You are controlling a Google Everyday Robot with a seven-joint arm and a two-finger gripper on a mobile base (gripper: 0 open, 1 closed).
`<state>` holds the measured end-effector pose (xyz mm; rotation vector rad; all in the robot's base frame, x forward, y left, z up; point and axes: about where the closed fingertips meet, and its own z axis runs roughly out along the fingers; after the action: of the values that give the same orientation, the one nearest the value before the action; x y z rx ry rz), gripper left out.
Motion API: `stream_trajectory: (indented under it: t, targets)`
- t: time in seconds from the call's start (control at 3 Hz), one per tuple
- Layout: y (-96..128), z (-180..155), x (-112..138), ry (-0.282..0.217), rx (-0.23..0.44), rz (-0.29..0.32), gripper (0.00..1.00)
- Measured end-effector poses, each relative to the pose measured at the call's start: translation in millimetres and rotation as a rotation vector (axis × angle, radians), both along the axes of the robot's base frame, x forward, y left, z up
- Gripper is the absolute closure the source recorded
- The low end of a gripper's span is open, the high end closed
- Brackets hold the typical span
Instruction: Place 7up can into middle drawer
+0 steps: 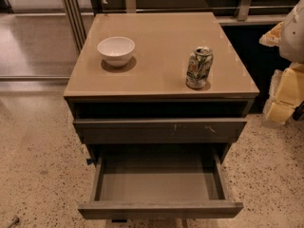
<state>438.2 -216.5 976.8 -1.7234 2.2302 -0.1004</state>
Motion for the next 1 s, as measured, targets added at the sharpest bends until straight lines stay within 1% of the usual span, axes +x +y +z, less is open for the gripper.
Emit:
stream_trajectory:
  t: [0.33,0.67,1.0]
  targets:
    - [0,0,0,0.0,0.0,0.0,0.0]
    - [-4,-6,14,-0.034,0.022,-0.01,0.0]
    - [-6,-32,51,-0.071,0.085,-0.023,0.0]
